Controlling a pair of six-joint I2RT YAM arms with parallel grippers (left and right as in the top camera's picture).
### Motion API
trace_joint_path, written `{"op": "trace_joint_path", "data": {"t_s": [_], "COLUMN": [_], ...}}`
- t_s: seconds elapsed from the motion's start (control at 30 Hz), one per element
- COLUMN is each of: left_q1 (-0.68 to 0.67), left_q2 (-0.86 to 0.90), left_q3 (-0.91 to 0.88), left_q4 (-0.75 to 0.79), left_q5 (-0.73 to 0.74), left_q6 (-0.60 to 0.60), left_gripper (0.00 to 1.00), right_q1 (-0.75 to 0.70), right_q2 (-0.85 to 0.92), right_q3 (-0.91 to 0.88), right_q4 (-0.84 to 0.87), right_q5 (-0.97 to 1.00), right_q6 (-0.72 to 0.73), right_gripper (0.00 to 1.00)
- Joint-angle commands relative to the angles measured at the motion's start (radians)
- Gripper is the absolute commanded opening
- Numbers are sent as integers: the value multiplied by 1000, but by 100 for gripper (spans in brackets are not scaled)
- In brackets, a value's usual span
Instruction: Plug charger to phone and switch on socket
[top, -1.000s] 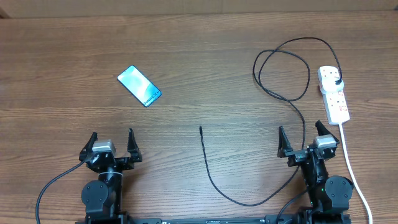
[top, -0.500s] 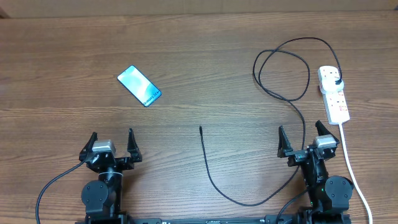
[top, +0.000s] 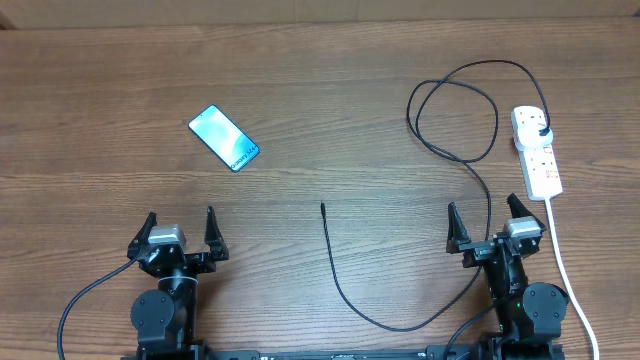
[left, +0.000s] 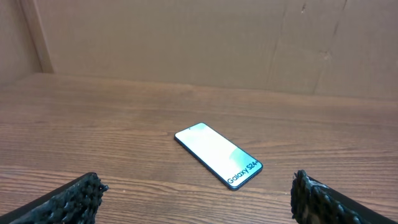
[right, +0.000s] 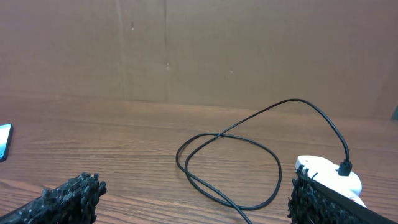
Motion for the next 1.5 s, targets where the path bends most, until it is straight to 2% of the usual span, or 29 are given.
{"op": "trace_joint_path", "data": {"t_s": [0.0,0.97,1.07,1.47], "left_q1": [11,10,10,10], "left_q2": [-11,-11,-11,17], "left_q3": [-5,-5,-2,186], "left_q4": [0,3,13,-58], "left_q5": [10,27,31,36], "left_q6": [8,7,-32,-42], "left_gripper": [100,100,100,100], "right_q1": [8,8,8,8], "right_q2": [-10,-10,-10,-10], "right_q3": [-11,-11,-11,-11], "right_q4": [5,6,6,6], "right_q5": [3,3,3,3], "right_q6": [-2,-1,-1,-1], "right_gripper": [100,100,100,100]}}
